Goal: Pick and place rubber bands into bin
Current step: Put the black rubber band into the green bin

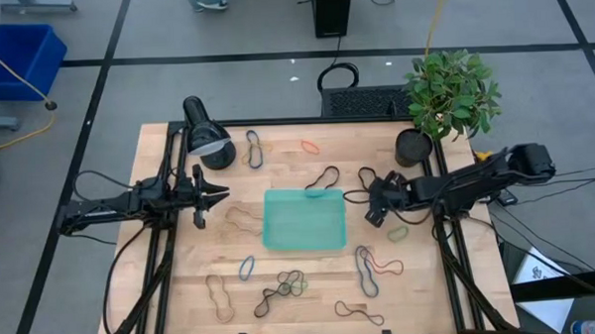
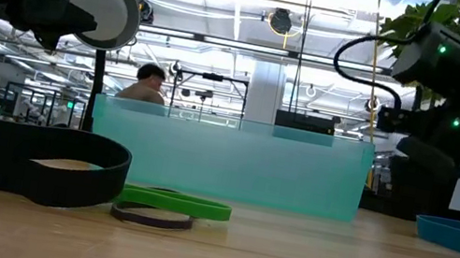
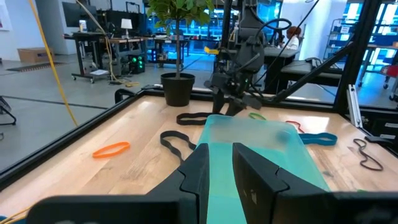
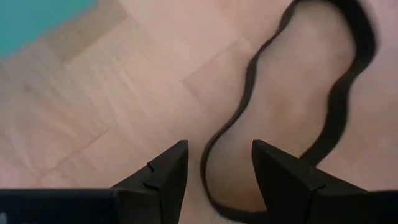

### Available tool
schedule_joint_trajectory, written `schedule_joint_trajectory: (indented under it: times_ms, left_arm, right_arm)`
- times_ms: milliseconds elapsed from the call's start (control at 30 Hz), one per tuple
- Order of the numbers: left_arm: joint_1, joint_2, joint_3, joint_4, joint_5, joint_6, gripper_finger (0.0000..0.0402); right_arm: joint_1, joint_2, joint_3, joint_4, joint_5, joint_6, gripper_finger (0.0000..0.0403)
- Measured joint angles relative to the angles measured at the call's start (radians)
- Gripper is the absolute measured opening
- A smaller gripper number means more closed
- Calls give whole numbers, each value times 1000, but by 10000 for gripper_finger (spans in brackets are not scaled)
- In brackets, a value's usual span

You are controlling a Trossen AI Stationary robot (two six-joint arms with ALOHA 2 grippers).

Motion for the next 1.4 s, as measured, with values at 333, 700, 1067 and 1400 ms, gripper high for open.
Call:
schedule_joint_trajectory:
  times_ms: [333,700,1067,1400]
  left_arm:
    - [0,0,0,-1,-1,0,77]
    - [0,0,0,0,-16,0,77]
    - [0,0,0,-1,-16,0,77]
    - [0,0,0,-1,-16,1,77]
  right_arm:
    - [-20,33,3,6,-42,-11,113]
    - [-19,35,1,34,-15,-38,7]
    - [-20,-71,-3,167,42,-42,1]
    - [-19,-219,-3,683,203,-315,1]
